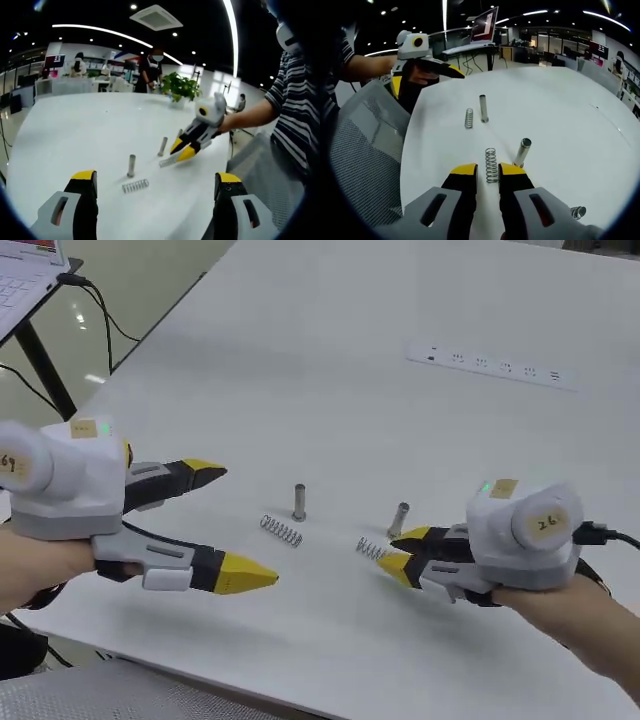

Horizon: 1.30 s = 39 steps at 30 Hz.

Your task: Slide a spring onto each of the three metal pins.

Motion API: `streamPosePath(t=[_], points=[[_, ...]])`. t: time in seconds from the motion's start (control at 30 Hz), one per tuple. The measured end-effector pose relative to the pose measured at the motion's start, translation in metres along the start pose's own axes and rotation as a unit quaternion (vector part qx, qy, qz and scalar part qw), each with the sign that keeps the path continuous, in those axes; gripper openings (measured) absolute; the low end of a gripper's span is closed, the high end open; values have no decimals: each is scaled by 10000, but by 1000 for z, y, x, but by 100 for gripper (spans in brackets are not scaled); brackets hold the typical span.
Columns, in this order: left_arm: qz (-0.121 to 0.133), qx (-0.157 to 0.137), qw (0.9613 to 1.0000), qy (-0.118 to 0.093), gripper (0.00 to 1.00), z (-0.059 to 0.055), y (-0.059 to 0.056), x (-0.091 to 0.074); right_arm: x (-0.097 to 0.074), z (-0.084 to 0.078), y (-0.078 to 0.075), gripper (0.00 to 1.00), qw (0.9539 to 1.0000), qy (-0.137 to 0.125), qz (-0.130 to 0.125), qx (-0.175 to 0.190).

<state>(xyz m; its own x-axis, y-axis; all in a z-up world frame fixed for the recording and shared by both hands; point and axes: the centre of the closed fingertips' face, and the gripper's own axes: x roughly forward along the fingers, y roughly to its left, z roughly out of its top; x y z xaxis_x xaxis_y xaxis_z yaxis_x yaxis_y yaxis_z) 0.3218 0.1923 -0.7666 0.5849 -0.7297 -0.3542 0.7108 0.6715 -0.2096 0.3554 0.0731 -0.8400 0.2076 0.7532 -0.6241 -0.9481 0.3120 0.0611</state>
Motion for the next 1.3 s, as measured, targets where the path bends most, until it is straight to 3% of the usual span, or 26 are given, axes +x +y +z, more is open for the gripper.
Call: streamPosePath(t=[0.27, 0.43, 0.47, 0.77, 1.3], points=[[-8, -24, 10000, 4, 94, -1, -1, 0, 6, -6, -5, 14, 9999, 7, -41, 164], [-25, -22, 10000, 14, 94, -2, -2, 1, 11, -18, -2, 12, 9998, 181, -18, -22], [-23, -12, 10000, 17, 95, -2, -3, 1, 11, -18, -5, 11, 9997, 96, -82, -221], [-69, -7, 10000, 45, 94, -4, -7, 1, 10, -18, -3, 8, 9998, 74, -46, -162], [-341, -1, 9994, 113, 92, -6, -23, 4, -24, -9, -3, 8, 9979, 90, 15, -634]])
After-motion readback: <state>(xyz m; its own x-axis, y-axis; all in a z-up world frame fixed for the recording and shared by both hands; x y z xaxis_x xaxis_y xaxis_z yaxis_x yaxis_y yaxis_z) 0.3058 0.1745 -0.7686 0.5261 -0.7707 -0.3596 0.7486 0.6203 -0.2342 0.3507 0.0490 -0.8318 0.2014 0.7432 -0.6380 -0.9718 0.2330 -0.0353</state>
